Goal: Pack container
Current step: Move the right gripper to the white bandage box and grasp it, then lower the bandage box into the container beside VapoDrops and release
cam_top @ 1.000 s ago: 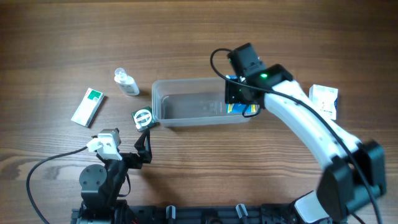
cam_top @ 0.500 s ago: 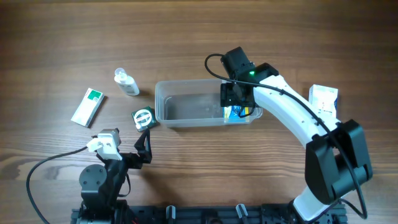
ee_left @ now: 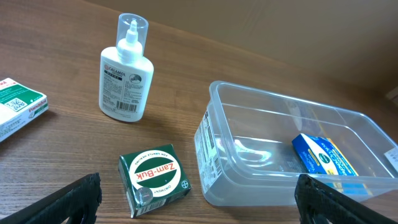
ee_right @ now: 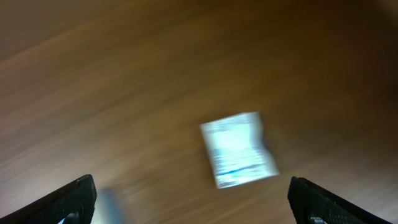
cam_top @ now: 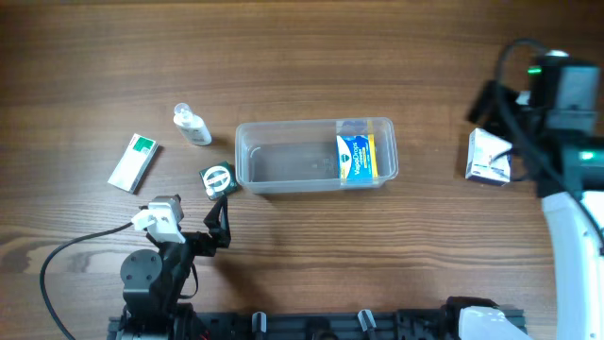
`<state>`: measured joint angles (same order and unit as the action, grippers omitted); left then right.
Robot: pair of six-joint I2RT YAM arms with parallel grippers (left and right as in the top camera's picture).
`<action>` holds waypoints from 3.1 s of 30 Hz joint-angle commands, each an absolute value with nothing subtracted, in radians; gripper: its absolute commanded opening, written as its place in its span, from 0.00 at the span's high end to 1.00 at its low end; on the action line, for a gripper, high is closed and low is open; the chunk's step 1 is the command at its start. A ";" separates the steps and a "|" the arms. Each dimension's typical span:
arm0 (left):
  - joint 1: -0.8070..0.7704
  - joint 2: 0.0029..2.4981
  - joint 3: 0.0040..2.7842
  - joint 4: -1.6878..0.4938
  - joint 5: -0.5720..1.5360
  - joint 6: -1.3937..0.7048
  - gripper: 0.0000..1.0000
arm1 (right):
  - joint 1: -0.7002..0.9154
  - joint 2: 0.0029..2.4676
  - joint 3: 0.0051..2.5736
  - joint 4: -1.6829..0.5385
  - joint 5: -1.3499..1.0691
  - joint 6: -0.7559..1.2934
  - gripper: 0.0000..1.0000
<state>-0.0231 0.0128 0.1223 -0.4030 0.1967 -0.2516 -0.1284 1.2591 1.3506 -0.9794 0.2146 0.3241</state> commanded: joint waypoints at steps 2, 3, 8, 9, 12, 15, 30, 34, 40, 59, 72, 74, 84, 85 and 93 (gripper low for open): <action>-0.015 0.003 0.120 -0.400 0.209 -0.239 0.00 | -0.324 1.373 1.253 -0.917 0.194 0.234 0.00; -0.015 0.003 0.120 -0.400 0.209 -0.239 0.00 | -0.341 1.402 1.242 -0.904 0.194 0.234 0.00; -0.015 0.003 0.120 -0.400 0.209 -0.239 0.00 | -0.358 1.607 1.237 -0.837 0.054 0.054 0.00; -0.015 0.003 0.120 -0.400 0.209 -0.239 0.00 | -0.358 1.653 1.237 -0.827 0.060 0.051 0.00; -0.015 0.003 0.120 -0.400 0.209 -0.239 0.00 | -0.358 1.783 1.237 -0.791 0.056 0.018 0.00; -0.015 0.003 0.120 -0.400 0.209 -0.239 0.00 | -0.357 1.880 1.237 -0.780 0.027 0.001 0.01; -0.015 0.003 0.120 -0.400 0.209 -0.239 0.00 | -0.316 1.794 1.385 -0.971 -0.044 0.138 0.31; -0.015 0.003 0.120 -0.400 0.209 -0.239 0.00 | -0.173 1.600 1.408 -1.038 -0.065 0.160 0.32; -0.015 0.003 0.120 -0.400 0.209 -0.239 0.00 | 0.309 1.385 1.408 -1.049 0.028 0.334 0.34; -0.015 0.003 0.120 -0.400 0.209 -0.239 0.00 | 0.681 1.928 1.379 -0.828 0.123 0.681 0.30; -0.015 0.003 0.120 -0.400 0.209 -0.239 0.00 | 0.681 1.853 1.394 -0.835 0.213 0.474 0.21; -0.015 0.003 0.120 -0.400 0.209 -0.239 0.00 | 0.678 1.749 1.408 -0.845 0.213 0.463 0.20; -0.015 0.003 0.120 -0.400 0.209 -0.239 0.00 | 0.530 1.238 1.407 -0.842 0.154 0.425 0.38; -0.015 0.003 0.120 -0.400 0.209 -0.239 0.00 | 0.531 1.244 1.400 -0.844 0.120 0.426 0.55; -0.015 0.003 0.120 -0.400 0.209 -0.239 0.00 | 0.532 1.712 1.302 -0.776 -0.156 0.497 0.96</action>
